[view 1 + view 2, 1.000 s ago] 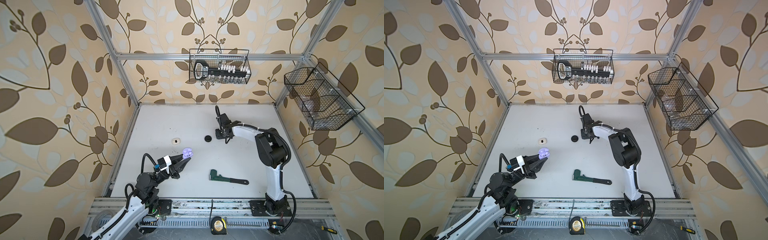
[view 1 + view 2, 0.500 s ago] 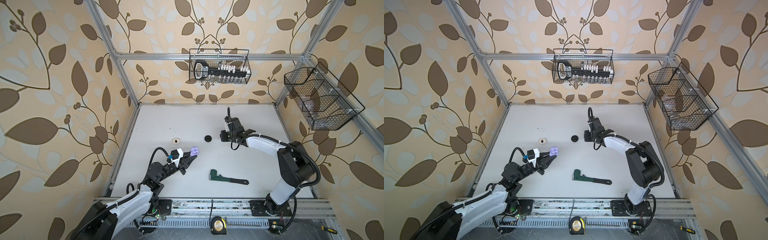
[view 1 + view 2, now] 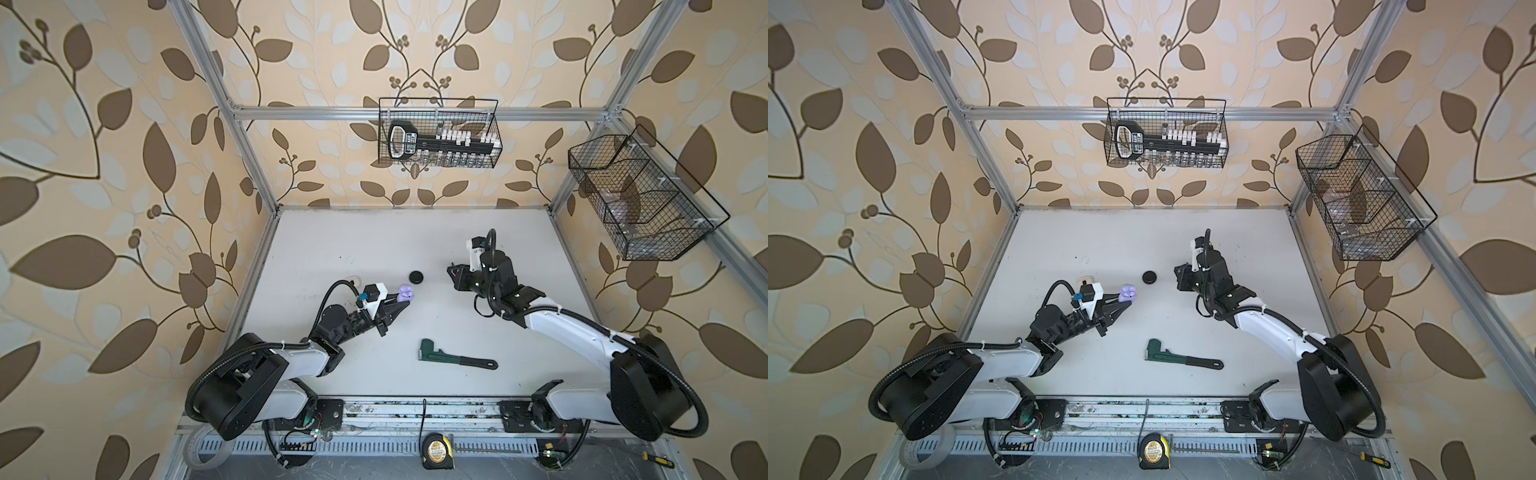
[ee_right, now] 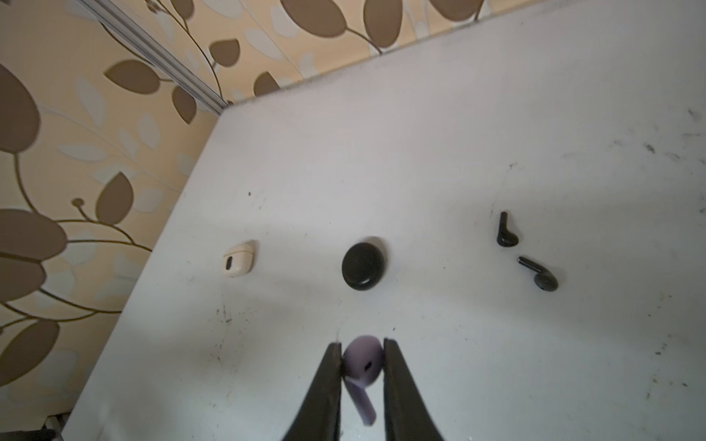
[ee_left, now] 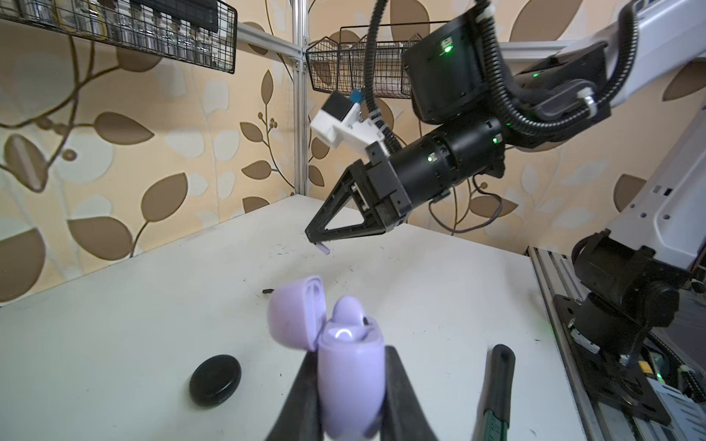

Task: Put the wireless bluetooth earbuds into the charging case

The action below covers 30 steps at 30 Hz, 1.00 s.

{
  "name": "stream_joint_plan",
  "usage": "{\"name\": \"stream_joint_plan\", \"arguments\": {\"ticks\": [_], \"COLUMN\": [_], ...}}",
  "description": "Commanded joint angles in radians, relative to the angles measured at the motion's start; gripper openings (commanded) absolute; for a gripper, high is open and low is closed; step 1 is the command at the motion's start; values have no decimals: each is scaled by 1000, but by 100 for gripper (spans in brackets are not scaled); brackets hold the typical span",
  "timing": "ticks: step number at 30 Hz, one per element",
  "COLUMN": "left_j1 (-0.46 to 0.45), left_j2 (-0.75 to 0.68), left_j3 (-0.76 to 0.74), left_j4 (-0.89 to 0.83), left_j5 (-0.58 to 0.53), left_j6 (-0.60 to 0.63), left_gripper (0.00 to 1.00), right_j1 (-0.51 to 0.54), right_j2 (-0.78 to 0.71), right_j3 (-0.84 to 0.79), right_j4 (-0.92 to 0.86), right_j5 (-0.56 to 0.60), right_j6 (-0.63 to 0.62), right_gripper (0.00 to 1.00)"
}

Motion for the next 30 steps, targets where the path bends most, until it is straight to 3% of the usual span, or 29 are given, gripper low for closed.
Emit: {"name": "stream_joint_plan", "arguments": {"ticks": [1, 12, 21, 30], "left_j1": [-24, -125, -191, -209], "left_j2": [38, 135, 150, 111], "left_j3": [54, 112, 128, 107], "left_j4": [100, 101, 101, 100], "left_j5": [-34, -117, -190, -215], "left_j6": [9, 45, 80, 96], "left_gripper": [0, 0, 0, 0], "right_j1": [37, 328, 514, 574], "right_j2": [-96, -360, -288, -228], "right_j3": [-53, -215, -263, -271], "right_j4": [88, 329, 546, 613], "right_j5": [39, 326, 500, 595], "right_j6": [66, 183, 212, 211], "right_gripper": [20, 20, 18, 16]}}
